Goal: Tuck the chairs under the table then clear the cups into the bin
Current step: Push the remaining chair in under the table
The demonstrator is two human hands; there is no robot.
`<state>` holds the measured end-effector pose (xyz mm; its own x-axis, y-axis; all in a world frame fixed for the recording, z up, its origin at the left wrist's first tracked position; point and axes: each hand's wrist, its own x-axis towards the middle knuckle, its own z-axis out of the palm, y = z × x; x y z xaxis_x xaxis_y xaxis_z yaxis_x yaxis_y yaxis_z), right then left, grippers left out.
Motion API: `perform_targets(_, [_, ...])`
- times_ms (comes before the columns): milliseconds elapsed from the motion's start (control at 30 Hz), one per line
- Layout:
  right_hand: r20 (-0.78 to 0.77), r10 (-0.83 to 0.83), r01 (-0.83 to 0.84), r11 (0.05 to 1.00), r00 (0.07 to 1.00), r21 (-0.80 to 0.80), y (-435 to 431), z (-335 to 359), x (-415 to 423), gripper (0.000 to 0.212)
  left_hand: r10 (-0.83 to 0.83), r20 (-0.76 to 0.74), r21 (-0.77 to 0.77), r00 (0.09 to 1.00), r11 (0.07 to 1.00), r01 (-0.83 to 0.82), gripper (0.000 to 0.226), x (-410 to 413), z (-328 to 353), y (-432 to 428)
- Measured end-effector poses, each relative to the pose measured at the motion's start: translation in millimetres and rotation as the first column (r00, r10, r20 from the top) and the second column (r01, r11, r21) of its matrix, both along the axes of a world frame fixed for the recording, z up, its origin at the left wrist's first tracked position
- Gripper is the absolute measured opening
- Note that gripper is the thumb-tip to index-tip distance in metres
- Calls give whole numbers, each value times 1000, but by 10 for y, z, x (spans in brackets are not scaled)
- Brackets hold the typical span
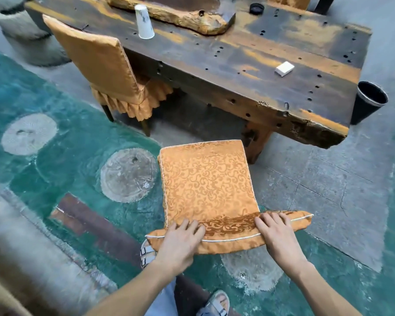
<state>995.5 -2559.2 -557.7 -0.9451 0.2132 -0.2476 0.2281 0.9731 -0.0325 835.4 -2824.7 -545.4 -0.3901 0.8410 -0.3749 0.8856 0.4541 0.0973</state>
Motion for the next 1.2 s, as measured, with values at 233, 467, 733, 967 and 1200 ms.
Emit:
perform_targets(233, [-23, -29, 30, 999, 999, 44, -16, 94, -581, 68, -30, -56, 76, 998, 996, 35, 71, -548, 14, 47])
perform_targets(467, [-33, -97, 100, 992, 995, 76, 176, 158, -1456, 48, 44, -142, 34, 989, 999, -40, 64, -1424, 117, 443])
perform_targets(733, [-62, -207, 211, 975, 976, 70, 310, 159, -2377, 40, 144, -244, 53, 959, 989, -135, 55, -2438, 119, 845])
perform_targets(967, [-117, -293, 302, 950, 949, 74, 388, 89, -2917, 37, 86, -282, 97, 956, 993, -60, 60, -3238, 15, 1130])
perform_targets(1200, [-147, -372, 386, 918, 917, 85, 424, 72, -3557, 35, 62, -316, 115, 947, 993, -26, 59, -4065, -22, 1422])
